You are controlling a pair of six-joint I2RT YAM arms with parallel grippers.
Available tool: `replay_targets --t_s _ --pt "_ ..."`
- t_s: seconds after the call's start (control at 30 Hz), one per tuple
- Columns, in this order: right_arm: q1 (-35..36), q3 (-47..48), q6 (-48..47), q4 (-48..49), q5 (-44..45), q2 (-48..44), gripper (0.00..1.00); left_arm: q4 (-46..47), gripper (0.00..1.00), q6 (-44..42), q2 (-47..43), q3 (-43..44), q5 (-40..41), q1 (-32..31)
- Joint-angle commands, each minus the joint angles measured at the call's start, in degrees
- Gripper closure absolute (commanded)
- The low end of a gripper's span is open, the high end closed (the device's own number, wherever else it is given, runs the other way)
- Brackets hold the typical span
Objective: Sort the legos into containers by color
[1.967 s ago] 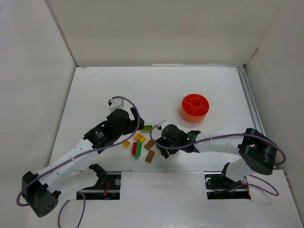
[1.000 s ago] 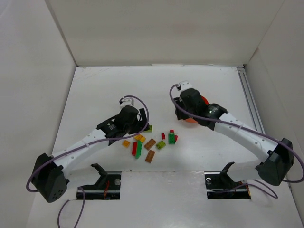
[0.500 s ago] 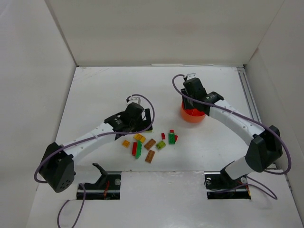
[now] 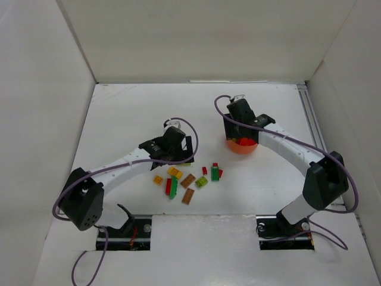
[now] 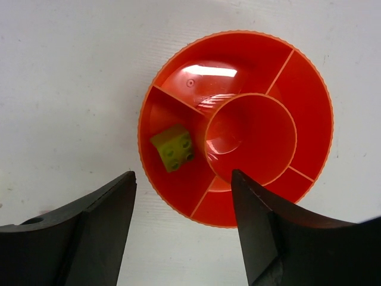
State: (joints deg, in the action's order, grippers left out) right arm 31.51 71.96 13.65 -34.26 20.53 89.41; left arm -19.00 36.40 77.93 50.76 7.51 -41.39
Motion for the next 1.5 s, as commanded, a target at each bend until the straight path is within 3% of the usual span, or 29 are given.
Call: replay_targets --t_s 0.0,0.37,0.8,1.23,1.4,1.47 --pt "-0.31 2.66 1.56 -0.90 2.40 -0.37 0.30 -0.07 0.01 -0.81 0.90 2.41 -0.21 0.25" --pt "1.45 -0.68 1.56 -0.37 2.40 -11.26 0.28 1.07 0.01 -2.47 6.09 3.46 -0.21 -0.88" --pt "0.40 -6.49 1.56 -0.90 2.40 -18.39 0.27 0.37 0.06 -0.46 16.10 9.09 6.38 -1.42" --pt "-0.75 -8.07 1.56 -0.90 2.40 -19.53 0.27 -1.39 0.34 0.16 20.59 10.94 7.61 -2.55" --pt "-1.27 -9.12 1.56 -0.90 2.40 -21.90 0.27 -1.91 0.60 1.30 18.58 10.94 6.04 -2.56" --pt "-1.80 -9.64 1.56 -1.42 2.40 -22.69 0.27 -0.25 0.63 -0.01 17.52 10.94 4.72 -2.56"
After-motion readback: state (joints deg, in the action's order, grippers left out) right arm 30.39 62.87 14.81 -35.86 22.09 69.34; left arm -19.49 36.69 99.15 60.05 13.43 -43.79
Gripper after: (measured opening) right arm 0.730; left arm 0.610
